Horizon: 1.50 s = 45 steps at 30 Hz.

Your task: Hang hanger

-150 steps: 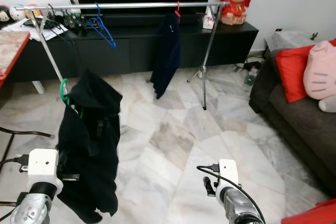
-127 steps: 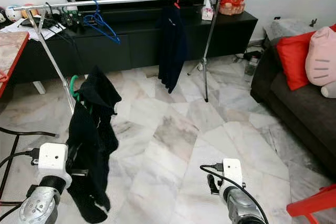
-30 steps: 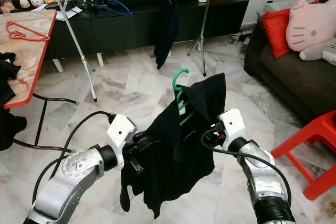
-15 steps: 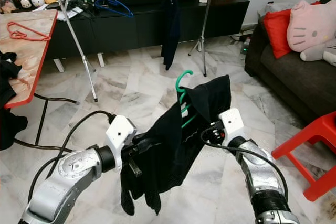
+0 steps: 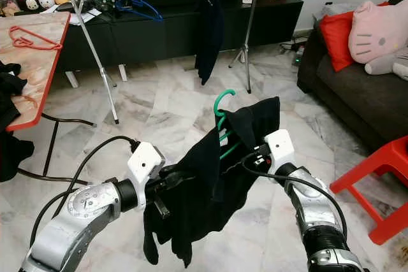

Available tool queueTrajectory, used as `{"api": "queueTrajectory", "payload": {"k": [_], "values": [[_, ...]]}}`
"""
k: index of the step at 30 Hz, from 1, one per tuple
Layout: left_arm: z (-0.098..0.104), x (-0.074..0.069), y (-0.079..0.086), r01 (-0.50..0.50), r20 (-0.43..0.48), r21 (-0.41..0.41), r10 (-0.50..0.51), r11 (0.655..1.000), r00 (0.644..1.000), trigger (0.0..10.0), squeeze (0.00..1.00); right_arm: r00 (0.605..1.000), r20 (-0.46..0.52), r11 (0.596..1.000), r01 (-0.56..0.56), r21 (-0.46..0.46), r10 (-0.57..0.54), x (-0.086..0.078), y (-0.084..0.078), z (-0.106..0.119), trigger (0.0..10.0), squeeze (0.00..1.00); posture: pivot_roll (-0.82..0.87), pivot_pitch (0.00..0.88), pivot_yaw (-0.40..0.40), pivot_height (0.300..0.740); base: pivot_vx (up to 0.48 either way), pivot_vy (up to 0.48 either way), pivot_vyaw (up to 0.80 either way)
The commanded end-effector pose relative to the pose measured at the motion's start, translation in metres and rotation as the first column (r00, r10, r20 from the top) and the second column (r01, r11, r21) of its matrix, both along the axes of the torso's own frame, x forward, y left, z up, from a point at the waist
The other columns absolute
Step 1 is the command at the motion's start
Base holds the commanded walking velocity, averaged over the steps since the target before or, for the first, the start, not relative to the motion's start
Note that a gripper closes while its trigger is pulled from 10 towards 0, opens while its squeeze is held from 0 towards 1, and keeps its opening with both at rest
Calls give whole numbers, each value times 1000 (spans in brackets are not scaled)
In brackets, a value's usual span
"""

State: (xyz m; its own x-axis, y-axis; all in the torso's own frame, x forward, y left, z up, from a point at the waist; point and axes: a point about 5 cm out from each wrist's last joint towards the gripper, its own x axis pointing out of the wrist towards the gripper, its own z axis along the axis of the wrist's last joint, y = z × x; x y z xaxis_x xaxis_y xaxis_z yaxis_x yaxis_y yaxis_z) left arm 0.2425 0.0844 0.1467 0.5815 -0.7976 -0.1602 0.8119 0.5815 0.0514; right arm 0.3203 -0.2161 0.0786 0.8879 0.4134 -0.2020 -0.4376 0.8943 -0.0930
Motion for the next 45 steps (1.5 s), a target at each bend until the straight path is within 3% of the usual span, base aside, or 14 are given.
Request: {"api": "queueTrajectory", "payload": {"k": [1,25,29,30,36,40,42,45], "values": [[11,-3,-4,34,38,-33,-32,999,999,10000,0,1000,7,1000,8,9,-8,2,-1,2,0,0,17,0,-55,740,0,0,0],[1,-4,13,-23,24,62,21,998,999,10000,0,999,30,1000,-14,6,14,7,2,7,0,0,21,0,-61,740,0,0,0],[-6,-7,24,-34,11,123,33,992,999,10000,0,999,31,1000,-22,-4,22,7,2,8,0,0,22,0,-61,740,0,0,0],[-9,-9,34,-47,4,159,47,986,999,10000,0,999,28,1000,-25,-8,25,8,1,8,0,0,28,0,-62,740,0,0,0],[-12,-13,55,-55,0,217,56,975,998,10000,0,999,21,999,-37,-21,37,8,1,7,0,0,28,0,-62,740,0,0,0],[-10,-19,84,-1,-4,287,2,958,1000,10000,0,998,6,997,-61,-43,61,8,-1,7,0,0,30,0,-71,740,0,0,0],[-8,-21,89,17,-4,295,-16,955,1000,10000,0,998,2,997,-63,-49,63,8,-2,7,0,0,30,0,-72,740,0,0,0],[-5,-32,101,125,-59,338,-111,933,992,10000,0,997,-17,995,-73,-72,72,6,-5,5,0,0,35,0,-74,740,0,0,0]]}}
